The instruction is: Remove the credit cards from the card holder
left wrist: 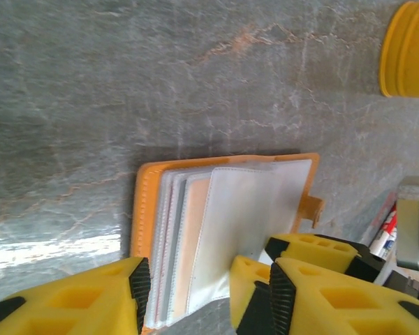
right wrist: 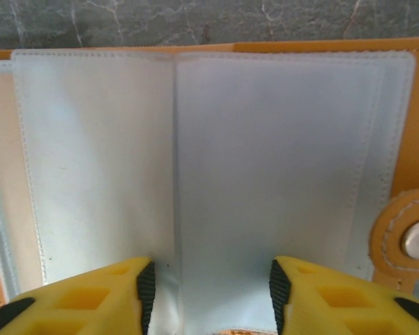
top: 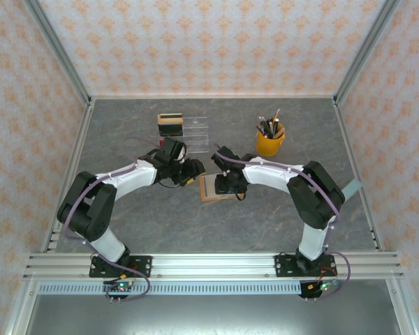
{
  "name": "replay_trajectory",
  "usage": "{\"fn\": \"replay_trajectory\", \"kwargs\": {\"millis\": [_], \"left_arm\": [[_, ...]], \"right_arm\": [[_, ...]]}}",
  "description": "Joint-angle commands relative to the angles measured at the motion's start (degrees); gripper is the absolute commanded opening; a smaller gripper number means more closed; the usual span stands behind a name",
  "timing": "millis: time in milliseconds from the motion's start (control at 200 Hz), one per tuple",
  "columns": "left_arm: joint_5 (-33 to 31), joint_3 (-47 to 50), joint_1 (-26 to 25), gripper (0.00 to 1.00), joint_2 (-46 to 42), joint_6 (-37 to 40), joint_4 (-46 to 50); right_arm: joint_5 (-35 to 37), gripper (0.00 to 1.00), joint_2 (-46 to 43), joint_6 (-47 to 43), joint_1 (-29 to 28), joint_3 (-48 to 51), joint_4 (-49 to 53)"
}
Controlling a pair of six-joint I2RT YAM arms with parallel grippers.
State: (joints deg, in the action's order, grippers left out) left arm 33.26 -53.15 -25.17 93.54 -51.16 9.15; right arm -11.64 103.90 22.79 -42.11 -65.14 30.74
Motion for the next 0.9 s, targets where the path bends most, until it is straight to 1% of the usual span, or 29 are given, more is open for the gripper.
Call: {"fn": "replay_trajectory", "kwargs": {"millis": [0, 85, 265, 480, 761, 896], "left_arm": [[2.36, -0.46, -1.57, 0.47, 1.38, -0.25, -1.84], [2.43, -1.32, -2.66, 0.45, 1.82, 0.03, -1.47], [1.81, -3.19, -4.84, 0.44, 4.14, 0.46, -0.18], [-0.73, -4.14, -5.24, 0.44, 5.74, 1.08, 1.84], [5.24, -4.78, -5.44, 0.44, 9.18, -0.01, -3.77], [7.31, -5.46, -5.59, 0.41, 10.43, -0.95, -6.57]], "right_arm": [[3.93, 0.44, 2.41, 0.38, -0.08, 0.40, 2.66], [4.14, 0.42, 2.54, 0.59, -0.08, 0.85, 2.50], [3.82, 0.40, 2.28, 1.11, 0.01, 1.68, 1.55], [3.52, 0.39, 1.93, 1.20, 0.27, 2.12, 1.04], [1.34, 0.38, 0.54, 1.51, 0.93, 3.21, -0.80], [-0.39, 0.36, -3.17, 2.44, 1.89, 5.03, -3.23]]}}
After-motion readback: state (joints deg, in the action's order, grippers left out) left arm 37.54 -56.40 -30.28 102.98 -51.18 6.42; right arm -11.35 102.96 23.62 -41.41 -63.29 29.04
